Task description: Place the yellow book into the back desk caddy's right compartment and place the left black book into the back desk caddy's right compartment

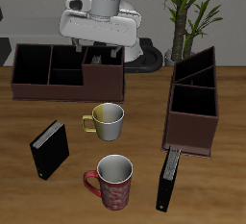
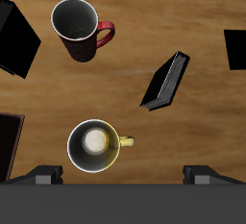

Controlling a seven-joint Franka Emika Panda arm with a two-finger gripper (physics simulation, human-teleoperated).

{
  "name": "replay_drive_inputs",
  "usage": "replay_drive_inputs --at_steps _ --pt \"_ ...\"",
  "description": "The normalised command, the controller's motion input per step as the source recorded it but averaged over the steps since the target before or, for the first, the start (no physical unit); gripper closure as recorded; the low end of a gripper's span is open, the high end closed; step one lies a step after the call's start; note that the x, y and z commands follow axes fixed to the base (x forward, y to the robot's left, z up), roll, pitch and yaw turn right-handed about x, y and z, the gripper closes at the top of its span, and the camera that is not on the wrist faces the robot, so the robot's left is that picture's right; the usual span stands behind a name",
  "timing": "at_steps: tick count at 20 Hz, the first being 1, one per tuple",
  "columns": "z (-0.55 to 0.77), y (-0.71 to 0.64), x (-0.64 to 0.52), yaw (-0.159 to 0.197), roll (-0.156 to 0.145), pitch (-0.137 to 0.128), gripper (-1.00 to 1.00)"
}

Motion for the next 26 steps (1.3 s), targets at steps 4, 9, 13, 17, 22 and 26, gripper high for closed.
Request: replay_drive_inputs --at_steps 4,9,13,17,22,26 --pt "0.06 0.62 0.60 -0.011 0.036 -0.032 -1.00" --pt "0.04 0.65 0.83 -0.102 0.072 0.031 -1.00" --pt "0.02 0.38 0.55 -0.047 0.033 -0.010 -1.00" --pt "-0.07 0.42 0.54 -0.025 0.037 -0.034 -1.00" --pt "-0.20 0.35 0.26 -0.004 0.067 -0.023 -1.00" --pt "-0.36 0.19 0.32 0.033 0.034 0.018 -1.00"
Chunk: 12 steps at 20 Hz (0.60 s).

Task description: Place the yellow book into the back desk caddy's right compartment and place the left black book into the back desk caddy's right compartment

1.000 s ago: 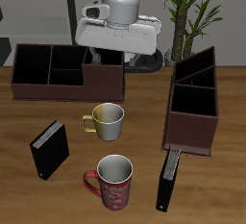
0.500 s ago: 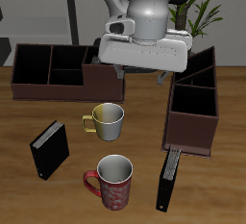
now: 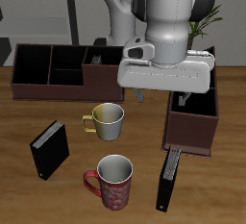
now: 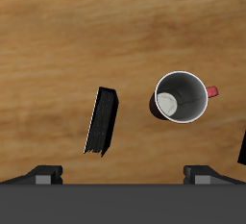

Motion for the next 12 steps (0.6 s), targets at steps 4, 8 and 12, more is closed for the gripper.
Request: replay_drive_inputs --at_steps 4,8,12 --pt "-0.41 0.07 0.47 -0.047 -0.009 0.052 -1.00" --pt "-0.42 0.13 0.33 -0.026 -0.001 0.048 -1.00" --pt "-0.38 0.21 0.12 0.025 0.009 0.015 -1.00"
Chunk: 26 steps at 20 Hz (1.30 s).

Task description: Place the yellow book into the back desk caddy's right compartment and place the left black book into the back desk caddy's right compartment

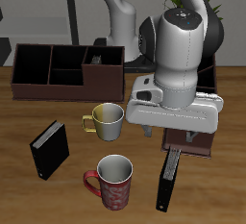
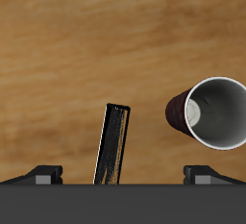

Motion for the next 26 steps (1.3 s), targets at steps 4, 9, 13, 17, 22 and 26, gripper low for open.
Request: replay_drive_inputs --at_steps 4,9,13,17,22,26 --pt "-0.32 0.25 0.05 0.009 0.006 0.019 -1.00" --pt "-0.33 0.14 0.16 -0.023 -0.003 0.007 -1.00" --pt "-0.26 -0.07 0.11 -0.033 -0.006 0.004 -1.00" --pt "-0.27 -0.09 -0.01 -0.010 -0.007 0.013 -1.00" --pt "-0.35 -0.09 0.00 -0.019 -0.010 0.035 -1.00" --pt "-0.52 -0.02 -0.06 -0.039 0.024 0.058 -1.00"
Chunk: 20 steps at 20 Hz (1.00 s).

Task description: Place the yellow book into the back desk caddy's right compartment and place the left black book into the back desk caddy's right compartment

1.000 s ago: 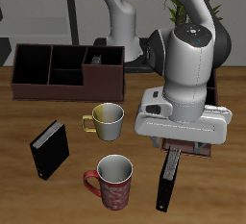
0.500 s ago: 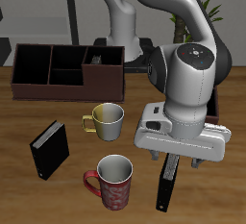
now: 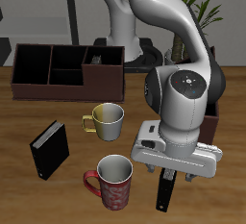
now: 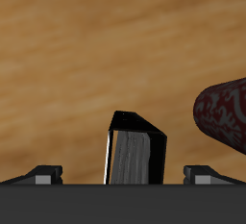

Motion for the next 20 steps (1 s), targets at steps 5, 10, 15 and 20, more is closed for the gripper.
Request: replay_drive_inputs --at_steps 5,10,15,20 --pt "-0.25 -0.04 -0.09 -0.024 0.027 0.032 1.00" --pt "0.25 -0.12 -0.30 -0.066 0.027 -0.014 1.00" --pt "0.93 0.11 -0.55 0.051 0.048 -0.122 1.00" --pt "1.06 -0.07 -0.63 0.042 -0.005 -0.119 1.00"
